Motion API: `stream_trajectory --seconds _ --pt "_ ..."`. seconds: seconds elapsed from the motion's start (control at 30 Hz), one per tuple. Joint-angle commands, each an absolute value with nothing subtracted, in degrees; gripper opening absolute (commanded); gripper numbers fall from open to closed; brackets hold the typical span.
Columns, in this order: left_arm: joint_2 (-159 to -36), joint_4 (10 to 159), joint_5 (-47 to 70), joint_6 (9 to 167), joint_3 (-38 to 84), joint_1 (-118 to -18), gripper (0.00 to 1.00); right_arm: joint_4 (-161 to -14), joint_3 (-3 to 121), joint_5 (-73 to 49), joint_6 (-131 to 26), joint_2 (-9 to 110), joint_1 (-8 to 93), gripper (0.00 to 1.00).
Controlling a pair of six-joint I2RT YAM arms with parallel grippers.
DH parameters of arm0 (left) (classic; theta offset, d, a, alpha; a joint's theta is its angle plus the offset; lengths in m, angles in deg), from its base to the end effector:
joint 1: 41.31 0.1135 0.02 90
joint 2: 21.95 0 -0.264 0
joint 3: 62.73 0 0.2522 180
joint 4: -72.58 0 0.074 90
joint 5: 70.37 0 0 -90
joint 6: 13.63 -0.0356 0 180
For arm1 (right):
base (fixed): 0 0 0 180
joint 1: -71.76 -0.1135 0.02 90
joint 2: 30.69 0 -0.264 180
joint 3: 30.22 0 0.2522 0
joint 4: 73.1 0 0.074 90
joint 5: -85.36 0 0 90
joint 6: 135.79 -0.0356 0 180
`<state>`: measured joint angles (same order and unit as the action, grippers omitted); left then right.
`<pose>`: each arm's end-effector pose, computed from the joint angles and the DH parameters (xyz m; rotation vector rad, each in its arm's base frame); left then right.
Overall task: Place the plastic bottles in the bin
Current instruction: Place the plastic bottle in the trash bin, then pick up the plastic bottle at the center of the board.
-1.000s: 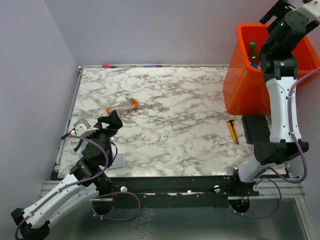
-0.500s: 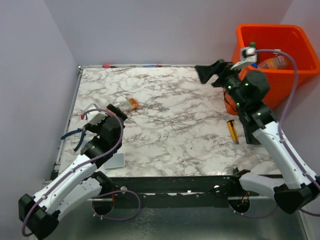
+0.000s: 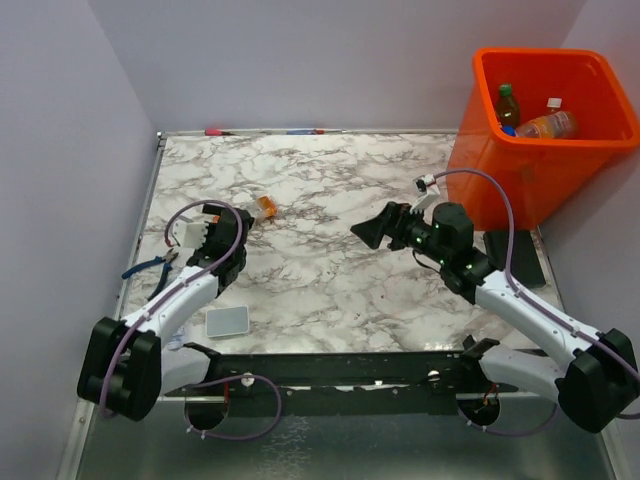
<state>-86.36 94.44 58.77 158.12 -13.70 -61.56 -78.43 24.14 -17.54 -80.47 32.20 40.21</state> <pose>0.2236 -0.0585 0.2232 -1.3550 1.5727 -0.3306 0.2128 0.1400 0.2850 -0.1176 1.9253 1.0041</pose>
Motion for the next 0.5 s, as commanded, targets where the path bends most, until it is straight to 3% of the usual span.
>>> stream_trajectory --seconds 0.0,0.47 --pt "-93.7 88.6 61.9 172.0 -12.7 -61.3 0.99 -71.9 21.1 -20.3 -82.6 28.2 39.8 0.98" --pt "-114.7 80.6 66.6 181.6 -7.7 -60.8 0.98 -73.7 16.8 -23.8 -86.0 18.5 39.7 0.98"
